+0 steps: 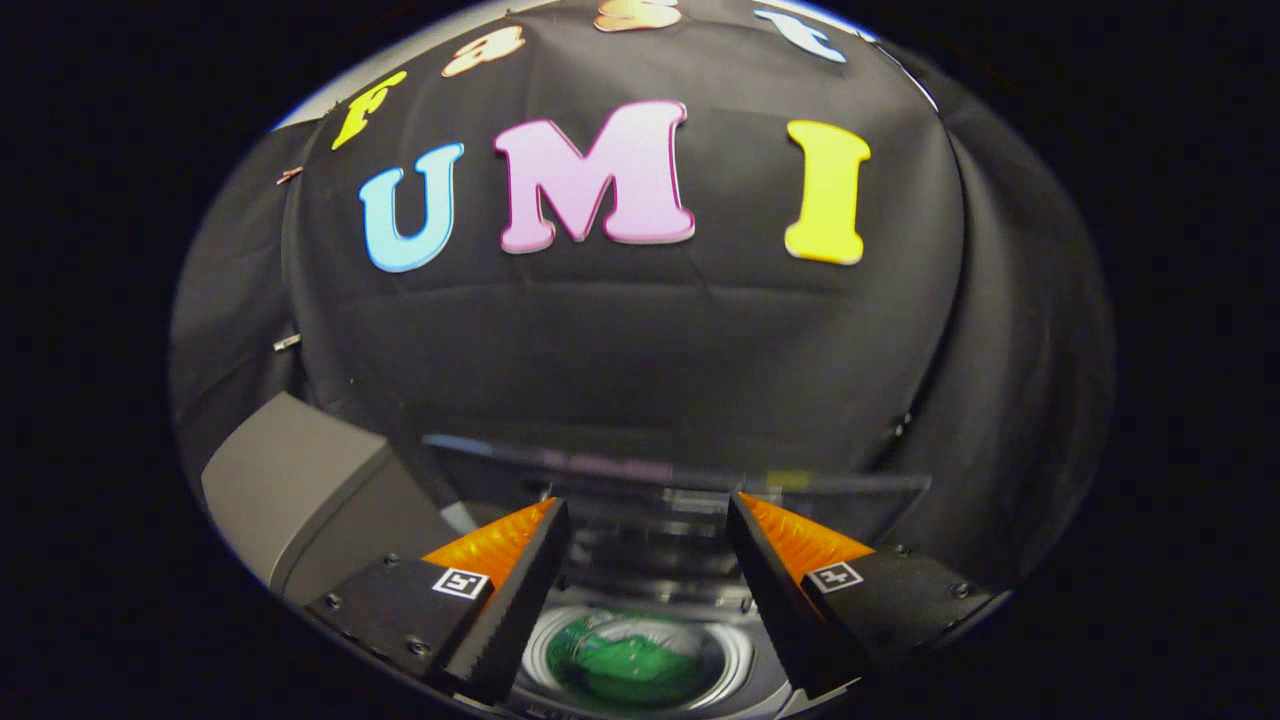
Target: Put the clothes into the washing machine and then close the washing machine lid.
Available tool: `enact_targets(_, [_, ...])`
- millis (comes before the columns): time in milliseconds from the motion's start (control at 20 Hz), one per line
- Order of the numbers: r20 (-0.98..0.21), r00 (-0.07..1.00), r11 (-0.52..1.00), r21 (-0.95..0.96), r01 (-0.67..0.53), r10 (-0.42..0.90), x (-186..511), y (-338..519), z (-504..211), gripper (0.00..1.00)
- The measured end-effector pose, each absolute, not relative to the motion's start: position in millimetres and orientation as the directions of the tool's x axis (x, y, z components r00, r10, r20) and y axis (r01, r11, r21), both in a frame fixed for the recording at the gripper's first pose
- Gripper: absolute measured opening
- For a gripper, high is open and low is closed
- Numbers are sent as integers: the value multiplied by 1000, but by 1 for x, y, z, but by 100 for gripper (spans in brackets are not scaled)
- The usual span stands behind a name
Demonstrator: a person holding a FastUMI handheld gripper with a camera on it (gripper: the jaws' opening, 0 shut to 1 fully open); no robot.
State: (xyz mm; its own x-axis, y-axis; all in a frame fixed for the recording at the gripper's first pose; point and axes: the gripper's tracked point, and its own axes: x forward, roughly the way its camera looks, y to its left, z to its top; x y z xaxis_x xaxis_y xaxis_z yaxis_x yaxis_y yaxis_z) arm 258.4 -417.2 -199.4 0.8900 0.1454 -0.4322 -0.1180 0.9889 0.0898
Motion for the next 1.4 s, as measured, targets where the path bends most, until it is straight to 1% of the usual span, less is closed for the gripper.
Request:
enact_targets(100, [-413, 903, 992, 84, -91, 118, 292, -429, -198, 99])
enact_targets(150, [-447, 888, 993, 90, -73, 106, 302, -430, -213, 99])
enact_targets(200, [-520, 846, 990, 119, -70, 122, 296, -430, -234, 99])
enact_targets(250, [-467, 875, 979, 201, -33, 125, 304, -431, -228, 99])
enact_targets(300, [-491, 867, 986, 167, 1, 82, 312, -444, -239, 99])
enact_targets(350, [-471, 877, 990, 136, -34, 95, 306, -440, -242, 99])
enact_targets(400, [-468, 880, 988, 152, -13, 84, 305, -438, -234, 99])
enact_targets(750, [-475, 876, 990, 138, -26, 89, 308, -436, -242, 99])
enact_targets(1000, [-488, 868, 990, 137, -30, 94, 300, -434, -242, 99])
enact_targets(1100, [-492, 866, 990, 137, -27, 91, 270, -434, -243, 99])
enact_targets(1400, [-516, 854, 992, 127, -2, 67, 245, -432, -251, 99])
